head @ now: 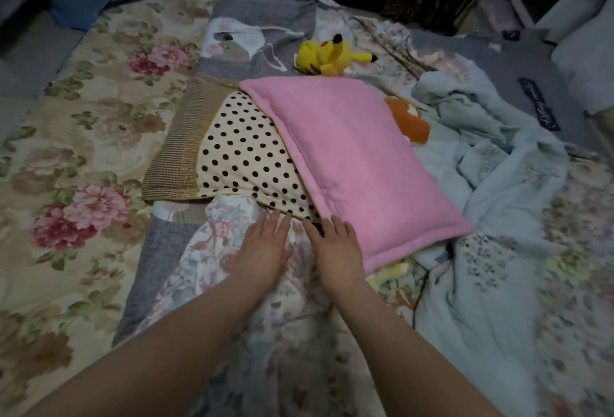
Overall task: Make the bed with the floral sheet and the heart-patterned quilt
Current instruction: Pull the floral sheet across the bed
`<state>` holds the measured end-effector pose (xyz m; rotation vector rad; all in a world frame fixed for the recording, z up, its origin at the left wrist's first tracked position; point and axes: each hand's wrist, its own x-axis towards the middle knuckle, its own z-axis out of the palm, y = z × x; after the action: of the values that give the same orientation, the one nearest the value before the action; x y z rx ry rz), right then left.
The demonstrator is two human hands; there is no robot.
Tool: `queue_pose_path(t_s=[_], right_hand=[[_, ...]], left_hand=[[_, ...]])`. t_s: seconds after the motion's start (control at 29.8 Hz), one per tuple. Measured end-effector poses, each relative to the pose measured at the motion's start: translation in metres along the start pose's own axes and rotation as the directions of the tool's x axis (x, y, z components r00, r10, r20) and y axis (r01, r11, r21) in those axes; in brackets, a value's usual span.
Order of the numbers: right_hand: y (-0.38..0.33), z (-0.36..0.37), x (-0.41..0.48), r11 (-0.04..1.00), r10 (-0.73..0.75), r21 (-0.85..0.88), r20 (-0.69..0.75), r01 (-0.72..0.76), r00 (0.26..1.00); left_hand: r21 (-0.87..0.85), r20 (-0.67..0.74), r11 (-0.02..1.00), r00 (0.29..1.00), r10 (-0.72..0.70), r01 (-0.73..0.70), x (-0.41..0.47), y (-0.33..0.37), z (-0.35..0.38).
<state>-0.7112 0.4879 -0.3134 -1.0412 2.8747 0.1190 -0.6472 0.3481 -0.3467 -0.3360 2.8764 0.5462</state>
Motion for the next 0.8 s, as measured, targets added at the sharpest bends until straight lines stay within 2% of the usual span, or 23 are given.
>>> queue_pose_path(t_s=[0.1, 0.17, 0.23, 0.3, 0.37, 0.44, 0.5, 0.57, 0.64, 0.7, 0.77, 0.8], right_hand=[[0.046, 0.009, 0.002, 1.000, -0.017, 0.021, -0.099, 0.019, 0.995], [0.079, 0.013, 0.012, 0.999, -0.033, 0.030, -0.151, 0.038, 0.988], [0.119, 0.020, 0.029, 1.000, 0.000, 0.021, -0.184, 0.004, 0.983], [0.146, 0.018, 0.047, 0.997, 0.073, 0.038, -0.160, -0.068, 0.984], [0.170, 0.020, 0.065, 0.979, 0.190, 0.088, -0.051, -0.185, 0.980], [0.184, 0.022, 0.084, 0.928, 0.311, 0.175, 0.122, -0.329, 0.943], [0.191, 0.032, 0.100, 0.859, 0.377, 0.266, 0.249, -0.437, 0.892], [0.184, 0.039, 0.107, 0.834, 0.384, 0.293, 0.302, -0.468, 0.873], [0.182, 0.045, 0.109, 0.835, 0.416, 0.278, 0.246, -0.475, 0.875], [0.184, 0.038, 0.103, 0.834, 0.433, 0.297, 0.169, -0.464, 0.886], [0.189, 0.026, 0.088, 0.827, 0.455, 0.333, 0.078, -0.453, 0.887], [0.193, 0.019, 0.077, 0.810, 0.492, 0.363, 0.009, -0.462, 0.870]], left_hand=[[-0.047, -0.074, 0.999, 0.997, -0.022, 0.018, 0.025, 0.044, 0.012], [-0.205, -0.110, 0.978, 0.992, -0.069, 0.046, 0.048, 0.068, 0.016], [-0.378, -0.131, 0.916, 0.972, -0.197, 0.134, 0.080, 0.092, 0.020], [-0.521, -0.073, 0.815, 0.939, -0.337, 0.252, 0.108, 0.105, 0.018], [-0.623, 0.054, 0.688, 0.898, -0.436, 0.372, 0.136, 0.118, 0.022], [-0.774, 0.166, 0.479, 0.863, -0.477, 0.413, 0.160, 0.119, 0.026], [-0.877, 0.239, 0.280, 0.859, -0.453, 0.391, 0.182, 0.117, 0.038], [-0.905, 0.254, 0.214, 0.872, -0.418, 0.366, 0.189, 0.115, 0.042], [-0.934, 0.196, 0.212, 0.910, -0.365, 0.287, 0.190, 0.122, 0.046], [-0.966, 0.148, 0.163, 0.949, -0.279, 0.199, 0.186, 0.133, 0.039], [-0.986, 0.103, 0.115, 0.981, -0.166, 0.123, 0.185, 0.149, 0.020], [-0.989, 0.071, 0.123, 0.993, -0.093, 0.082, 0.187, 0.160, 0.007]])
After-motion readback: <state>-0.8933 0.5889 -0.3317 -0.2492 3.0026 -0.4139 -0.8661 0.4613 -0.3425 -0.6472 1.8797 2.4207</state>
